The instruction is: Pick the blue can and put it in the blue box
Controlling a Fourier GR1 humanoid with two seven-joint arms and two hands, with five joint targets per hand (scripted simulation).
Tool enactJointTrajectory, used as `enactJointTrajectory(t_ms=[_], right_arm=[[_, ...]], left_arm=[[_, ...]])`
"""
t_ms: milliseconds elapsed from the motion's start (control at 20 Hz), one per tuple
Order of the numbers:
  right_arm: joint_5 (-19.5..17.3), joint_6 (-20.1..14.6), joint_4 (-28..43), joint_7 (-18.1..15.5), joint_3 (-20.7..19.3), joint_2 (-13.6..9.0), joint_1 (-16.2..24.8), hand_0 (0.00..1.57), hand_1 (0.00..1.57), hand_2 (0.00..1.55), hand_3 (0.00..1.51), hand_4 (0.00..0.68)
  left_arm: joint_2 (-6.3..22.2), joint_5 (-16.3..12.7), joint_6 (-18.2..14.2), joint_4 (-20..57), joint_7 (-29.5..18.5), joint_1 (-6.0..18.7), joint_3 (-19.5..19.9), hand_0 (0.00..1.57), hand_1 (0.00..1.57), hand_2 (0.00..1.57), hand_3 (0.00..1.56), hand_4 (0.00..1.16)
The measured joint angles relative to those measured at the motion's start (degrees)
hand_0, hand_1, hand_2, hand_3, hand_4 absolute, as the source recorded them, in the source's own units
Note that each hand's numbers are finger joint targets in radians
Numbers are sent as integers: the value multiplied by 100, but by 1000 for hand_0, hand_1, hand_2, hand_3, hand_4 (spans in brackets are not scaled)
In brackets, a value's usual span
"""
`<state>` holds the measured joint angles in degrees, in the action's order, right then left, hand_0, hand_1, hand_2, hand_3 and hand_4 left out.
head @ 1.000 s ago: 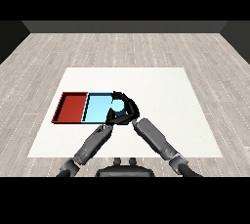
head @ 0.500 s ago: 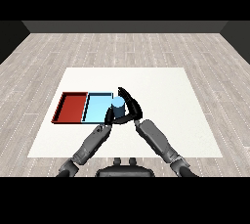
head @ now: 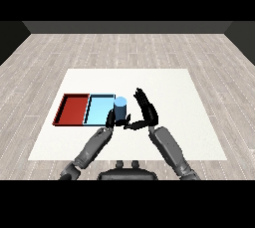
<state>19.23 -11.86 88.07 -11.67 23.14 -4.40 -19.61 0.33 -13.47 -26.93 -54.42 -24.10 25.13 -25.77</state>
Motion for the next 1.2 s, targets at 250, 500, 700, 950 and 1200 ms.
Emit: enactJointTrajectory(t_ms=[250,500,700,950,1200], right_arm=[[131,162,803,-20,-365,-294,662,0,0,0,0,0],[513,471,1292,-198,-1031,-646,1221,0,0,0,0,0],[517,476,1431,-271,-1323,-750,1516,0,0,0,0,0],[608,585,1339,-317,-1662,-859,1623,0,0,0,0,0],[569,637,1297,-378,-1773,-842,1773,0,0,0,0,0]], left_arm=[[126,153,102,142,-1,51,213,1571,1571,1571,1489,1121],[394,235,164,174,295,190,474,1571,1571,1571,1501,1132],[752,282,260,430,440,301,788,1571,1571,1571,1494,1129],[1197,190,370,1108,785,553,1298,1571,1571,1571,1502,1090],[1430,243,522,2249,975,1056,1657,1571,1571,1571,1494,1054]])
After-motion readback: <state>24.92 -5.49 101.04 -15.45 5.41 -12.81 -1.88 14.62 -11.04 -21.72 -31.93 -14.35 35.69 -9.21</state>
